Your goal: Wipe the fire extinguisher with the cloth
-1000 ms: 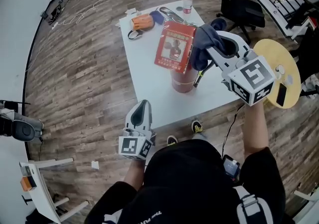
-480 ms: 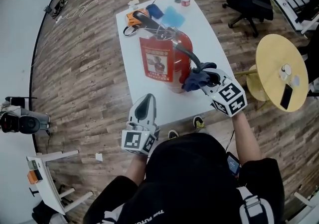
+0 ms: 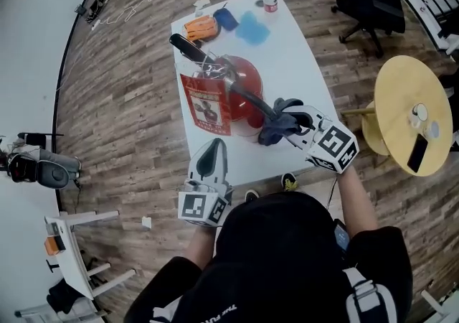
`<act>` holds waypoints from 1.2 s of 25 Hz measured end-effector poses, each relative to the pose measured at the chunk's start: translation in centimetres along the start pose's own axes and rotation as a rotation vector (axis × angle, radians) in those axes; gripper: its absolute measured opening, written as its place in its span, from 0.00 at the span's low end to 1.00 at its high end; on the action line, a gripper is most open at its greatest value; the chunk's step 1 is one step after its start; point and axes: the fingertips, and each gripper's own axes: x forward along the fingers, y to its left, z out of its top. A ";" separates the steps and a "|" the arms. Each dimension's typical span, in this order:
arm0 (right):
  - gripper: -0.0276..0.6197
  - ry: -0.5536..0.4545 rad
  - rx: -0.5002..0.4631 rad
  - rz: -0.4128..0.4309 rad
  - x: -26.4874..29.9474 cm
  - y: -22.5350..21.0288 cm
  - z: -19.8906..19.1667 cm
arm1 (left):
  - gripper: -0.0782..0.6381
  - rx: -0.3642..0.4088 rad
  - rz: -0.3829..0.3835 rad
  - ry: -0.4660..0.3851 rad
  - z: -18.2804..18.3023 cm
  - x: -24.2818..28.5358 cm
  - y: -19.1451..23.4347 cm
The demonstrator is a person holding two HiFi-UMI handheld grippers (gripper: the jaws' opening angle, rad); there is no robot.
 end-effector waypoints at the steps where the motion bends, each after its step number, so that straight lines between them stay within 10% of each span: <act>1: 0.20 -0.039 -0.029 0.059 -0.7 0.4 1.9 | 0.15 0.002 0.010 0.002 0.0 0.3 0.0; 5: 0.19 -0.326 0.032 0.293 -4.7 0.2 9.6 | 0.15 0.005 0.046 -0.002 0.3 1.3 -0.4; 8: 0.18 -0.482 0.120 0.277 -6.1 -3.0 14.1 | 0.15 0.004 0.078 -0.010 0.3 1.3 -0.7; 22: 0.18 -0.168 -0.408 0.034 6.5 -6.6 22.0 | 0.15 -0.009 0.252 -0.019 0.2 -1.7 1.2; 30: 0.16 -0.259 -0.380 0.019 3.3 -5.3 20.6 | 0.15 -0.016 0.272 -0.032 -0.3 -2.0 1.9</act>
